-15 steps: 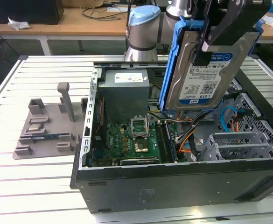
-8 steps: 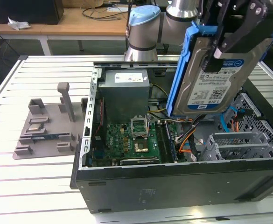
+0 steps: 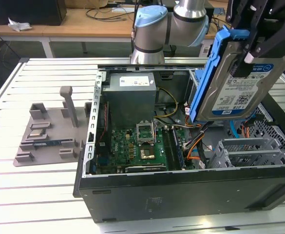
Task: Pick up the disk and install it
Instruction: 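Pick up the disk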
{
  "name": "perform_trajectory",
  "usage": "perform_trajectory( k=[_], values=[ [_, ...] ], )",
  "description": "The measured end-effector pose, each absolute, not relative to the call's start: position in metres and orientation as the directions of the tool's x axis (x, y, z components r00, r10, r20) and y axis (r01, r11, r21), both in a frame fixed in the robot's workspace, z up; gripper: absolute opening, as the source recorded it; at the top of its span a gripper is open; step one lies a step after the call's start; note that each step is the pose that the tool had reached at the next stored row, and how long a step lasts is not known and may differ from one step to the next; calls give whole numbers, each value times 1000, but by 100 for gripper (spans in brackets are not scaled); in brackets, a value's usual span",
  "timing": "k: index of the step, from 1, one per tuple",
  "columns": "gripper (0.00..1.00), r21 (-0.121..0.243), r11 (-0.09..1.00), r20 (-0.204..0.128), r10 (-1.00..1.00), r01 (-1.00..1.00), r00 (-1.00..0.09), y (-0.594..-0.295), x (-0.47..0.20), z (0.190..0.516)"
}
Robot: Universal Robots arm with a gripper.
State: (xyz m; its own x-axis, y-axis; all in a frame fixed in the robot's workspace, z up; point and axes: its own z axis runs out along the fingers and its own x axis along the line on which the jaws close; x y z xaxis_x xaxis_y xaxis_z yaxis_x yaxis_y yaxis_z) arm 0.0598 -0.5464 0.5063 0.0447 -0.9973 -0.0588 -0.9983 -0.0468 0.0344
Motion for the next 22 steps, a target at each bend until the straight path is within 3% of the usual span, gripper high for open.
perform_trajectory(
  k=[16, 22],
  values=[
    [37, 34, -47, -59, -997, -998, 45, -546, 93, 498],
    [37, 34, -47, -59, -997, -998, 45, -546, 106, 479]
  ],
)
